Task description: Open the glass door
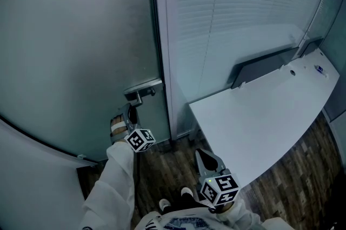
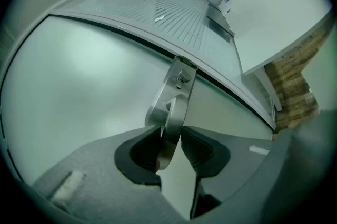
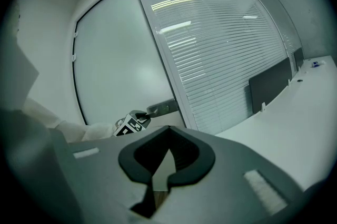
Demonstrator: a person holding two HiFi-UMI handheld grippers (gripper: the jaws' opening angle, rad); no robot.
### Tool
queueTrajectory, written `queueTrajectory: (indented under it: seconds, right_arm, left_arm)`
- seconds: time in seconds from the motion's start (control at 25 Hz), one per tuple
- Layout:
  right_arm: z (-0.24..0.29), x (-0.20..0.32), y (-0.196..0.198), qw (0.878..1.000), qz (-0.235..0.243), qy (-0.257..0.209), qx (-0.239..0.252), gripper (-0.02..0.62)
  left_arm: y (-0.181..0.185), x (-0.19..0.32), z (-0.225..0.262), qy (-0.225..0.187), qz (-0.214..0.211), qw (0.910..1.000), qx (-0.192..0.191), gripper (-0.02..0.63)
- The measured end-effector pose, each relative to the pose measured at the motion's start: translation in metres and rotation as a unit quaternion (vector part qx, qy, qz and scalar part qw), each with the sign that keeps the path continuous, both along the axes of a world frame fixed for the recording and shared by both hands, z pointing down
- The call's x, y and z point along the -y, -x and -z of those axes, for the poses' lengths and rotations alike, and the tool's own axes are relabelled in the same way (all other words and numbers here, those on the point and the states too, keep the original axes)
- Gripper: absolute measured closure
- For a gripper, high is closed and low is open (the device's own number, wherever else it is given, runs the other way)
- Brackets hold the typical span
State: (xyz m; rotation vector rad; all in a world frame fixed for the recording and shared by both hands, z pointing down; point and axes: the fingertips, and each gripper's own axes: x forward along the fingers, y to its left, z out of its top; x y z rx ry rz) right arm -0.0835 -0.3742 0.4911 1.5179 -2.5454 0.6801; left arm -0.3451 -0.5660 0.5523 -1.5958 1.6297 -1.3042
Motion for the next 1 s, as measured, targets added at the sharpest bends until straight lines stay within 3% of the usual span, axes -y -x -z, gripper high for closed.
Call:
queueTrajectory:
  seconds: [0.24,0.4,0.48,1.0]
  right_arm:
    - [-0.007,0.002,-0.001,1.0,0.007,0.01,-0.005,0.592]
    - [-0.008,0.001,0.001,1.0,0.016,0.016,-0.01,0.592]
    - [-0.007,0.0,0.003,0.999,0.023,0.019,-0.011,0.592]
    - [0.001,0.003,0.012,0.999,0.041,0.022,0.002,0.592]
  left_arm:
    - [0.001,0.002,-0.009,-0.018,0.025,0.9953,-0.092,0.488]
    - [0.001,0.001,-0.017,-0.018,0.039,0.9805,-0.192,0.488]
    - [0.0,0.0,-0.017,-0.016,0.043,0.9737,-0.223,0.487]
    - [-0.005,-0.012,-0.011,0.003,0.036,0.9792,-0.2,0.489]
